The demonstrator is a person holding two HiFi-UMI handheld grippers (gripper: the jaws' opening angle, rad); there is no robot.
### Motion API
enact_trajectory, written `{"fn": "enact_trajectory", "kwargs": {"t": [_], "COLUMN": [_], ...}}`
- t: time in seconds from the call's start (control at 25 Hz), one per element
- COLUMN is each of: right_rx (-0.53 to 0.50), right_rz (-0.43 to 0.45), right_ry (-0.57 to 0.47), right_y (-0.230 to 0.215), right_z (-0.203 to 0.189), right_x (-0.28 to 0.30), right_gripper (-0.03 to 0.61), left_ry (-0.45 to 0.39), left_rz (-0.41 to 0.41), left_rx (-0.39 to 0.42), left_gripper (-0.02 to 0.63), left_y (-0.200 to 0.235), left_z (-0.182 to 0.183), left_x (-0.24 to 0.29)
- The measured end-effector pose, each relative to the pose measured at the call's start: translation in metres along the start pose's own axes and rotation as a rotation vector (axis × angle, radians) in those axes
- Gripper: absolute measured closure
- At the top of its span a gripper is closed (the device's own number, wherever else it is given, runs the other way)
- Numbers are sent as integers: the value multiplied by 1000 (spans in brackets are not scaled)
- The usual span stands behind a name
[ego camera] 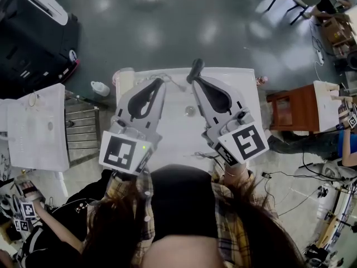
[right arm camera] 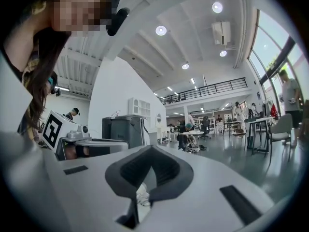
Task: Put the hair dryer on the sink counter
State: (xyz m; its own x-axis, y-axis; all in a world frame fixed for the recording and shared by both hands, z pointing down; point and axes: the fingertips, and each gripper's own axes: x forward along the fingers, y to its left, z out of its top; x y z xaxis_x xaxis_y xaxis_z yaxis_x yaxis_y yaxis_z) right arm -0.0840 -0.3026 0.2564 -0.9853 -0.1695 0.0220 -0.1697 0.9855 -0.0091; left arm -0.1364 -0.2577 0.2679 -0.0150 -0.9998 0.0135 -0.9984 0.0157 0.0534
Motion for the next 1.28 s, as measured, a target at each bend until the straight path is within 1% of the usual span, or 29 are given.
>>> {"fn": "enact_trajectory", "kwargs": {"t": [0.4, 0.76, 1.04, 1.28], "right_rx": [8, -21, -14, -28], "right_rz": [-7, -8, -6, -5], "right_ry": [12, 40, 51, 53], "right_y": [-2, -1, 5, 3], "right_z": [-5, -12, -5, -12], "right_x": [3, 8, 8, 12], "right_gripper": [565, 565, 565, 565], "left_ry": [3, 5, 8, 8], "left_rz": [0, -2, -1, -3], "left_rx": [-9, -8, -11, -18], "left_gripper": [583, 583, 583, 583], "left_y": [5, 8, 9, 13], "left_z": [-4, -7, 3, -5], "left_x": [2, 3, -3, 0]}}
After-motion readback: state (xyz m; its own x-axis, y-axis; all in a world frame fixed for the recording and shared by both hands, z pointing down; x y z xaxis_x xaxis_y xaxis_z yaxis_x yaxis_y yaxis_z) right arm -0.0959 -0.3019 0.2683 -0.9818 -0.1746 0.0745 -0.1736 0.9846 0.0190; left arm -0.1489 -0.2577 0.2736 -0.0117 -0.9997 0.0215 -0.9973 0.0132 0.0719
